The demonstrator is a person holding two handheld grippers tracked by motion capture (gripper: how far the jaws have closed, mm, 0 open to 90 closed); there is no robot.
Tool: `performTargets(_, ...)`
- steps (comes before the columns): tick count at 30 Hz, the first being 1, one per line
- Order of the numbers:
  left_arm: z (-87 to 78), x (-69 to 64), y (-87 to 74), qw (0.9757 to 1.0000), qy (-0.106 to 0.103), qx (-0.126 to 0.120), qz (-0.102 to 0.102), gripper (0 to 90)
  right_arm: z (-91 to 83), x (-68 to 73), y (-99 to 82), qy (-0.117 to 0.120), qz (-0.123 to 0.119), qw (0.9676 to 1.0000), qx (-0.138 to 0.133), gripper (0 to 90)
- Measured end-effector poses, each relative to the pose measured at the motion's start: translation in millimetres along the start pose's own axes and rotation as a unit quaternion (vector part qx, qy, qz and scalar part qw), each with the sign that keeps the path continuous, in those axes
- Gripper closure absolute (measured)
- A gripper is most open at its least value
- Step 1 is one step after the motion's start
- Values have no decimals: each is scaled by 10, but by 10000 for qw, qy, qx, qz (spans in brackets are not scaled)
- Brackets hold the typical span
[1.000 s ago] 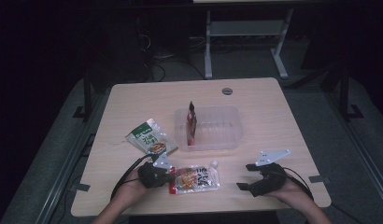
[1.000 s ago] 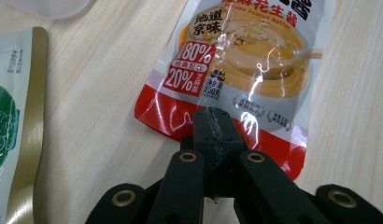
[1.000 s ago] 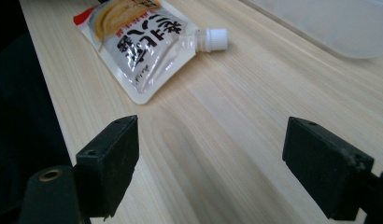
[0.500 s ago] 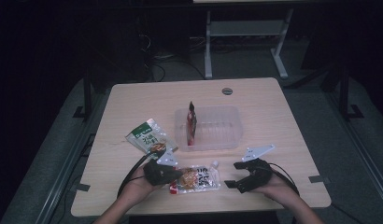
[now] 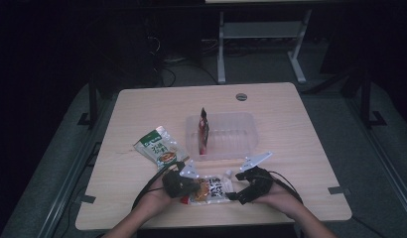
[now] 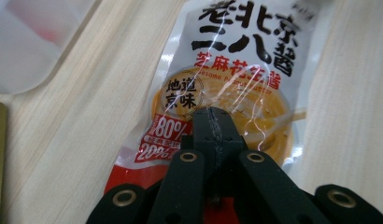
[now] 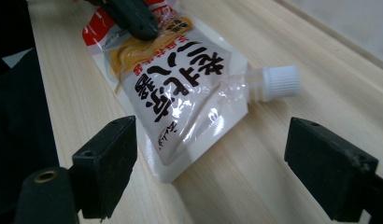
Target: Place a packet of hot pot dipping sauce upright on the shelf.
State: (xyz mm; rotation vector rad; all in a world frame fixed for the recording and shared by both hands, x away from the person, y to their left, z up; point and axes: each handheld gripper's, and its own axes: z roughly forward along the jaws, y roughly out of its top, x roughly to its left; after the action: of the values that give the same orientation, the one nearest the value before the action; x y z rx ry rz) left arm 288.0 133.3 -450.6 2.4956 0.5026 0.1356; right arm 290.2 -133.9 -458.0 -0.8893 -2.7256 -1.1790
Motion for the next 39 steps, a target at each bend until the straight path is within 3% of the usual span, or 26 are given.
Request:
performTargets(4,29,-7,14,10000,46,24,-39,900,64,15,2,21,-40,9999,157,160)
performTargets(15,27,-17,13,9999,87,41,-36,900,97,38,0,254,62,9994,207,169)
performTargets(24,32,-22,1,9999,104,-37,-53,900,169,91,45,398,20,9989,239,236)
performTargets(26,29,-18,-1,9999,96,-24,-44,900,188,85,63,473,70,9986,220,277)
performTargets(30,25,-17,-5,9999,88,-16,-53,900,250,45,129,706,143,9971,241,470)
performTargets(35,27,-19,-8,9999,84,-43,-82,900,277,11,164,778,145,9964,315,567)
performTargets(38,26,-18,-7,9999,109,-41,-58,900,255,12,188,845,98,9960,274,711)
performTargets(39,26,-18,-7,9999,109,-41,-58,900,255,12,188,845,98,9960,274,711)
